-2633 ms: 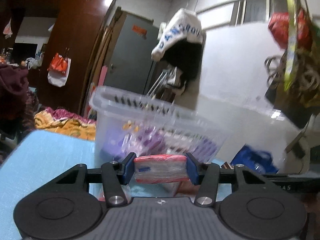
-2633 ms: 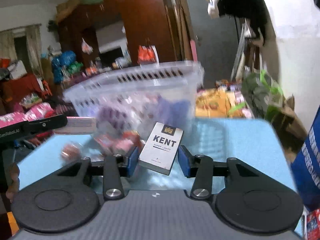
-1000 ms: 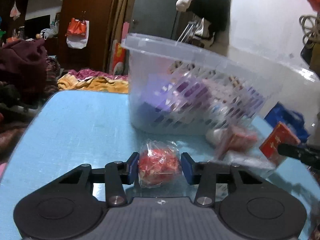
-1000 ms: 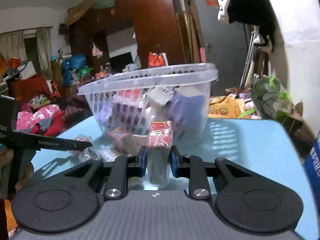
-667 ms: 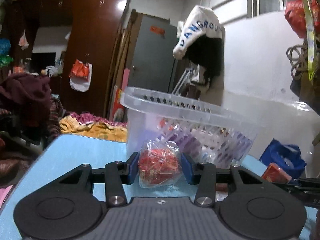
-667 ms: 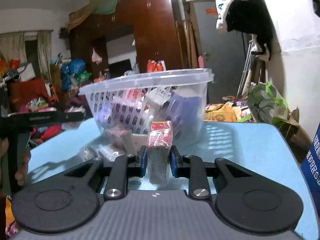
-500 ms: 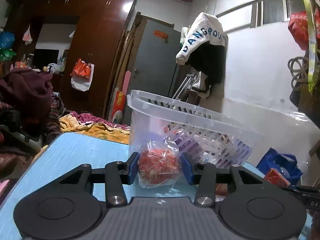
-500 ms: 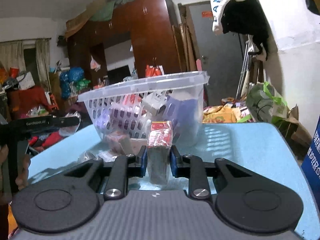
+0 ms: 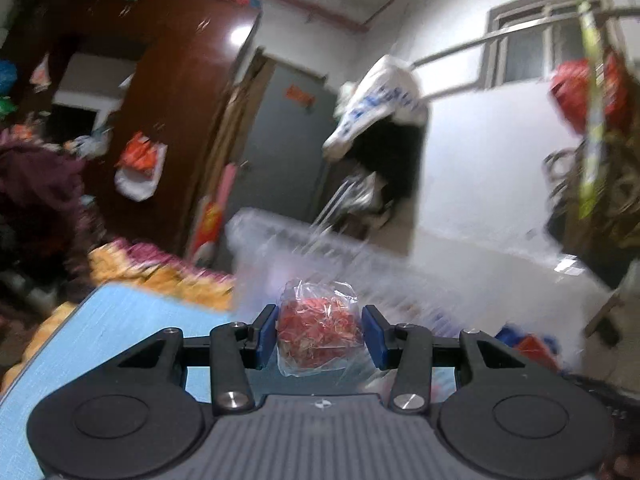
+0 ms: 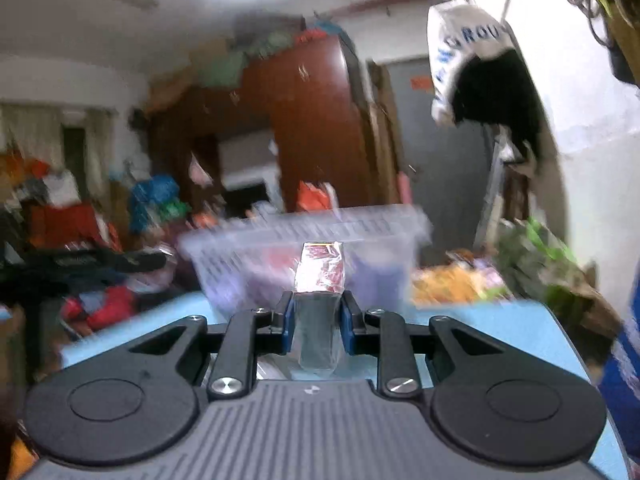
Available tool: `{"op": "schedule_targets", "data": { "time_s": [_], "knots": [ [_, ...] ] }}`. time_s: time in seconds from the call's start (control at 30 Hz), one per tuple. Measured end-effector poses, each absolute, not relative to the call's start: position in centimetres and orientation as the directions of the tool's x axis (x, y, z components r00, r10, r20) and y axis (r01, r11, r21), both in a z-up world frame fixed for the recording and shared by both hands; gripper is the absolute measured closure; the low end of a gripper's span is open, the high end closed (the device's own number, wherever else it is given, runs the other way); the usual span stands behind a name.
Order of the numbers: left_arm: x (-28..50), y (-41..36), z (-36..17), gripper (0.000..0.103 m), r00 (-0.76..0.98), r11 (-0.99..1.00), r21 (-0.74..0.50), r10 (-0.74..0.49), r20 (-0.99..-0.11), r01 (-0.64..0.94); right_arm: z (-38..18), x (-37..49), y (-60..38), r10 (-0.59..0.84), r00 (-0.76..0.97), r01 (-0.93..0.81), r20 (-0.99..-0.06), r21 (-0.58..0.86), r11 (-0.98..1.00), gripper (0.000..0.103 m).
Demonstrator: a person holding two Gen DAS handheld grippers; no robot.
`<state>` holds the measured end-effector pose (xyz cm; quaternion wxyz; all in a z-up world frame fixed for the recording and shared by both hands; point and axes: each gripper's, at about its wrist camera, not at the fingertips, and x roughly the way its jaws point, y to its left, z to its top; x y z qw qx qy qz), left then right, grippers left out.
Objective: Organize objects
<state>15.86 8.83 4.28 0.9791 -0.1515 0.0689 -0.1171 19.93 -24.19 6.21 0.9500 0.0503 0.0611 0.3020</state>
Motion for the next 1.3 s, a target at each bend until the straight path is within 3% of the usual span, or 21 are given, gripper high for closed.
{"op": "schedule_targets", "data": {
  "time_s": [0.07,0.13,0.2,0.3,0.33,0.37,0.4,0.43,0.47,0.53,0.57,0.63,0.7,0.9,1.03,1.1,1.17,1.3],
  "knots": [
    [16.4,8.1,7.2,0.054,0.963,0.919,-0.319,-0.263,-0.061,0.231,9.2,20.3,-22.9,0.595,0.802,-0.589,-0.047,0.097,0.802,0.077],
    [18.0,7.0,10.0,0.054,0.955,0.918,-0.308,-0.287,-0.077,0.251,12.8,22.0,-20.6,0.589,0.805,-0.588,-0.063,0.036,0.808,0.077],
    [20.5,5.7,12.1,0.054,0.96,0.942,-0.267,-0.246,-0.131,0.205,15.0,24.8,-18.3,0.588,0.799,-0.59,-0.128,0.019,0.807,0.077],
    [24.5,5.7,12.7,0.054,0.943,0.93,-0.32,-0.255,-0.215,0.178,15.3,29.2,-16.1,0.585,0.778,-0.594,-0.231,0.035,0.804,0.076],
    [25.6,5.9,12.3,0.051,0.94,0.929,-0.337,-0.244,-0.237,0.156,14.9,30.4,-15.5,0.587,0.765,-0.6,-0.265,0.038,0.799,0.074],
    [26.5,6.0,12.0,0.035,0.937,0.929,-0.343,-0.235,-0.259,0.138,14.6,31.0,-15.1,0.578,0.764,-0.596,-0.285,0.032,0.803,0.073],
    [27.5,6.1,11.6,0.024,0.929,0.929,-0.351,-0.231,-0.29,0.121,14.4,31.5,-14.7,0.553,0.778,-0.576,-0.297,0.014,0.818,0.063],
    [28.3,6.1,11.3,0.015,0.923,0.927,-0.361,-0.219,-0.317,0.096,14.3,31.6,-14.7,0.537,0.792,-0.559,-0.291,0.009,0.829,0.046],
    [28.7,6.1,11.0,0.015,0.917,0.929,-0.364,-0.205,-0.342,0.072,14.2,31.3,-15.0,0.54,0.794,-0.557,-0.279,0.022,0.83,0.036],
    [27.7,6.0,11.0,0.015,0.92,0.932,-0.35,-0.215,-0.328,0.093,14.4,29.9,-16.2,0.562,0.793,-0.566,-0.237,0.056,0.823,0.007],
    [26.3,5.9,11.0,0.015,0.93,0.937,-0.332,-0.216,-0.298,0.111,14.5,28.8,-16.9,0.564,0.798,-0.567,-0.21,0.054,0.822,0.002],
    [23.2,5.8,10.9,0.014,0.944,0.947,-0.293,-0.209,-0.257,0.13,14.0,26.0,-18.8,0.57,0.806,-0.569,-0.161,0.052,0.82,0.0],
    [20.0,5.3,10.0,0.007,0.942,0.954,-0.248,-0.231,-0.244,0.169,12.4,24.1,-20.6,0.596,0.787,-0.594,-0.157,0.065,0.802,0.0],
    [17.3,2.4,4.1,0.004,0.849,0.948,-0.151,-0.319,-0.422,0.281,6.2,25.0,-21.2,0.563,0.734,-0.558,-0.379,0.135,0.819,0.0],
    [18.5,0.3,2.1,0.004,0.807,0.949,-0.099,-0.307,-0.504,0.298,5.4,26.5,-22.0,0.573,0.71,-0.525,-0.41,0.233,0.818,0.0],
    [19.2,-0.3,1.2,0.008,0.79,0.955,-0.081,-0.282,-0.545,0.285,5.3,26.7,-21.9,0.584,0.698,-0.535,-0.414,0.239,0.81,0.0],
    [19.3,0.0,0.5,0.027,0.775,0.956,-0.106,-0.285,-0.564,0.274,4.3,25.5,-21.8,0.6,0.68,-0.562,-0.421,0.225,0.796,0.0],
    [18.7,2.6,0.5,0.027,0.794,0.947,-0.188,-0.321,-0.517,0.26,3.7,24.8,-20.3,0.595,0.663,-0.604,-0.454,0.146,0.784,0.001]
  ]
}}
